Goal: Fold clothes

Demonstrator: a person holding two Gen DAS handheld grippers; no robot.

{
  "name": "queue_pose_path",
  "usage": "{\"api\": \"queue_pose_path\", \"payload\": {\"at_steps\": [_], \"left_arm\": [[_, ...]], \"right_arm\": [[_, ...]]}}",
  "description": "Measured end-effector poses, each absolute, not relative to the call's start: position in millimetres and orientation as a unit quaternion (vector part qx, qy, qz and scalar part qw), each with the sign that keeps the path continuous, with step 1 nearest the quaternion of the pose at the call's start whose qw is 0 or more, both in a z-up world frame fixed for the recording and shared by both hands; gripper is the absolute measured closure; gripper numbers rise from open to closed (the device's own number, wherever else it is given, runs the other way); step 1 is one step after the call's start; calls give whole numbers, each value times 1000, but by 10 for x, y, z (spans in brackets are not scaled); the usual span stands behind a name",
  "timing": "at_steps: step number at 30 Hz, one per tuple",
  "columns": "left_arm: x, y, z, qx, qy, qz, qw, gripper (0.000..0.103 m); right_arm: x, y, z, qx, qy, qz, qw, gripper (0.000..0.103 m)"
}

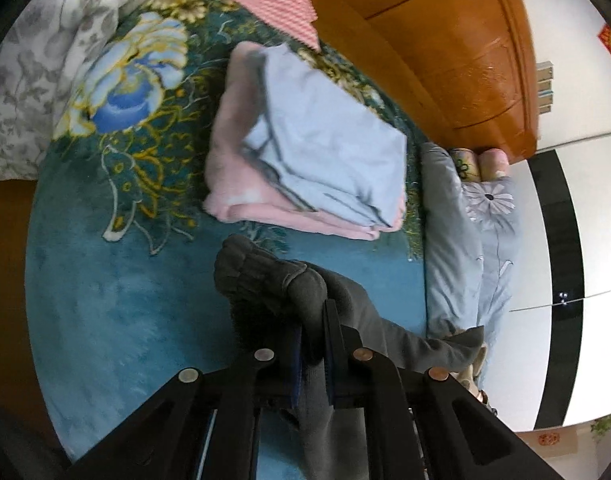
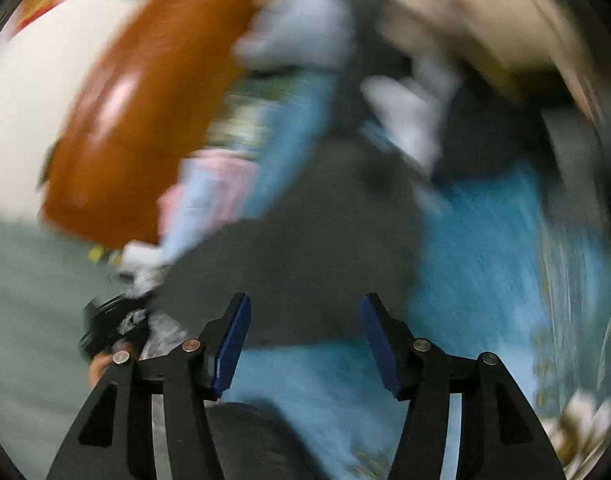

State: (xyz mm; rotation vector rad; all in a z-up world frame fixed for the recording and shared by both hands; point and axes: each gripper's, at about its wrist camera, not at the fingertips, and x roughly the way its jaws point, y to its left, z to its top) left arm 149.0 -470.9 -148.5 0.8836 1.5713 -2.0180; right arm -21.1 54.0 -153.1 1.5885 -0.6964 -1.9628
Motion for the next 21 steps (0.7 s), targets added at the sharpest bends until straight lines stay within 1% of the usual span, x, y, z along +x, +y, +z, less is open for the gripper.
{"api": "queue_pose_path", "payload": {"at_steps": [2,4,7,9,11,16,17,18,19,20,21], "left_arm": [[1519,-4782,-1513,320,568,-727,216,94],[1543,-4850,-1556,320,571,-725,216,94],[1609,-4934,-1609,321,577,-719,217,94],[1625,-4953,-1646,326,574,-719,214,94],[1642,-4960,-1687,329,574,-719,213,94],[1729,-4961,-1790,327,589,-708,212,94],[1750,-4957,-1795,328,591,-707,211,94],[1772,-4951,-1790,327,592,-706,209,94],[1783,-4944,-1776,328,592,-707,206,94],[1792,-4937,-1760,329,591,-708,204,94],[1791,-4922,-1729,330,588,-711,200,94]], "right_arm": [[-125,681,-2002,616,-299,-697,213,44],[-68,720,-2210,615,-358,-675,197,44],[-34,635,-2243,591,-432,-648,210,44],[-76,536,-2119,574,-446,-647,229,44],[-183,441,-1971,568,-431,-661,233,44],[-552,259,-1970,592,-397,-679,177,43],[-592,253,-1996,599,-395,-677,161,45],[-632,247,-2023,607,-393,-675,145,51],[-628,233,-2039,612,-391,-674,136,71],[-624,219,-2056,616,-390,-672,127,84],[-619,206,-2073,621,-388,-671,118,85]]}}
